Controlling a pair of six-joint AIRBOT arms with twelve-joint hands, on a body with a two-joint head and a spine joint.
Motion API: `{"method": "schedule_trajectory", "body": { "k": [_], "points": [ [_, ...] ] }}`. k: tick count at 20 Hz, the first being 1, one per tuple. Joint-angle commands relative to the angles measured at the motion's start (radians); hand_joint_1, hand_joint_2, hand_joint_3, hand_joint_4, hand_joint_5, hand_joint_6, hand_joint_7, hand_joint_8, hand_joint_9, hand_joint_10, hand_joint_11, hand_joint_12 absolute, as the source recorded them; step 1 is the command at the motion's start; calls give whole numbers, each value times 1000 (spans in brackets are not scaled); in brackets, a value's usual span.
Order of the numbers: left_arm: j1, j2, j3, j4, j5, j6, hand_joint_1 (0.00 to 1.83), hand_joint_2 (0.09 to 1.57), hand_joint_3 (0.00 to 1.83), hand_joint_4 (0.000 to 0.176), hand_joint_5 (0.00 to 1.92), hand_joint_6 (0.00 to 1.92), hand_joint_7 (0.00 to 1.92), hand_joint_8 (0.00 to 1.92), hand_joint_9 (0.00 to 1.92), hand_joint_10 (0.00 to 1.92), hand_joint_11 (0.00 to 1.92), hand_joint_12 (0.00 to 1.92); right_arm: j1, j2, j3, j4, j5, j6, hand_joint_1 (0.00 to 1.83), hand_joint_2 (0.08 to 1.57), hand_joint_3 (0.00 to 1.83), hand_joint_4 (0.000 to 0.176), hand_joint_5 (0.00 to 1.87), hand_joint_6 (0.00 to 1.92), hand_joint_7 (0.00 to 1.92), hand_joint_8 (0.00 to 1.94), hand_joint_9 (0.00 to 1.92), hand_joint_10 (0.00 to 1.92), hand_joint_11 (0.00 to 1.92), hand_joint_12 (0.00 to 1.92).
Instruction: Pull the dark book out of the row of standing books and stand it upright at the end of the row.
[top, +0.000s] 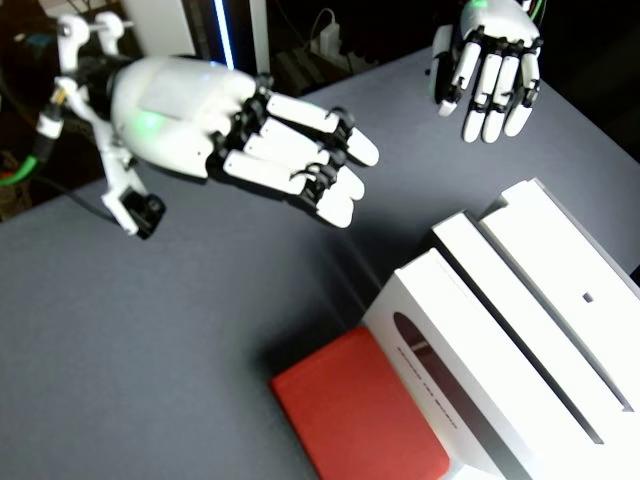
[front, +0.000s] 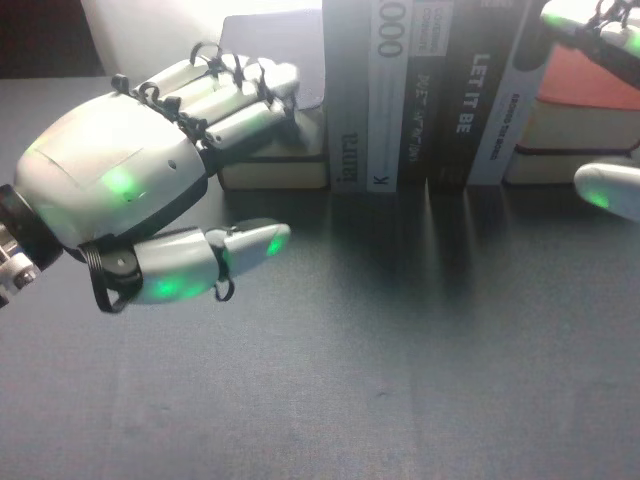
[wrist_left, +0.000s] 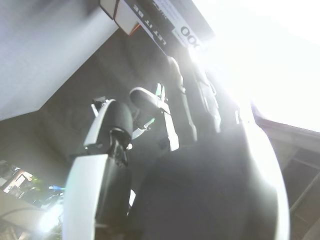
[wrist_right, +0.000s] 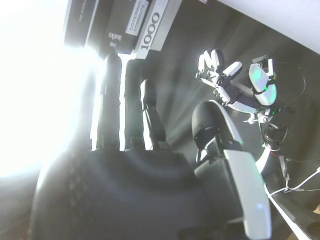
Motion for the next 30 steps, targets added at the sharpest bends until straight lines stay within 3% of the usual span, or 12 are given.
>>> {"method": "schedule_trajectory", "body": {
  "k": [1, 2, 7, 9, 13, 15, 17, 18, 20, 23, 28, 30],
  "points": [
    [-13, -4, -4, -8, -131, 0, 167, 1338, 5, 35, 0, 0, 0, 0, 0, 0, 4, 2, 6, 4, 3, 11, 133, 5, 218, 1317, 47, 0, 0, 0, 0, 0, 0, 0, 0, 0],
    [-10, -4, -3, -10, -132, -3, 171, 1349, 8, 21, 0, 0, 0, 0, 0, 0, 33, 16, 6, 4, 3, 11, 135, 8, 269, 1321, 41, 0, 0, 0, 0, 0, 0, 0, 0, 0],
    [-1, 7, -4, -19, -142, -10, 0, 1363, 1, 73, 0, 0, 0, 0, 0, 0, 0, 4, 6, 5, 8, 14, 155, 9, 214, 1337, 29, 0, 0, 0, 0, 0, 0, 0, 0, 0],
    [2, 7, -3, -23, -143, -10, 65, 1360, 0, 58, 0, 0, 0, 0, 0, 0, 0, 0, 27, 2, 19, 14, 163, 7, 397, 1359, 27, 0, 0, 0, 0, 0, 0, 0, 0, 0],
    [6, 1, 1, -32, -137, -10, 128, 1349, 0, 40, 0, 0, 0, 0, 0, 0, 0, 0, 127, -30, 70, 20, 145, 0, 484, 1377, 14, 0, 23, 10, 0, 0, 0, 0, 0, 0],
    [13, 1, 0, -36, -142, -10, 301, 1312, 0, 49, 0, 0, 0, 0, 0, 0, 0, 0, 165, -46, 85, 20, 128, -14, 531, 1390, 11, 0, 116, 48, 0, 0, 0, 0, 0, 0],
    [19, 1, 0, -42, -150, -10, 354, 1308, 0, 18, 0, 0, 0, 0, 0, 0, 0, 0, 198, -65, 104, 26, 98, -27, 260, 1403, 14, 0, 189, 77, 0, 0, 0, 0, 0, 0],
    [23, 1, 0, -48, -155, -10, 323, 1314, 0, 17, 0, 0, 0, 0, 0, 0, 0, 0, 215, -75, 113, 33, 79, -40, 202, 1404, 13, 0, 203, 83, 0, 0, 0, 0, 0, 0],
    [44, 2, -1, -71, -178, -10, 240, 1322, 1, 22, 0, 0, 0, 0, 0, 0, 0, 0, 255, -100, 136, 44, 31, -62, 77, 1377, 0, 0, 233, 98, 0, 0, 0, 0, 0, 0],
    [88, 10, -5, -103, -207, -10, 264, 1326, 3, 52, 0, 0, 0, 0, 0, 0, 0, 0, 309, -141, 174, 44, -28, -64, 8, 1370, 0, 0, 279, 114, 0, 0, 0, 0, 0, 0],
    [113, 13, -7, -131, -241, -10, 193, 1349, 6, 67, 0, 0, 0, 0, 0, 0, 0, 0, 376, -197, 224, 84, -122, -120, 34, 1350, 0, 0, 386, 148, 0, 0, 0, 0, 0, 0],
    [113, 12, -7, -133, -245, -10, 215, 1351, 4, 60, 0, 0, 0, 0, 0, 0, 0, 0, 386, -210, 236, 103, -150, -143, 50, 1348, 0, 0, 404, 149, 0, 0, 0, 0, 0, 0]
  ]
}}
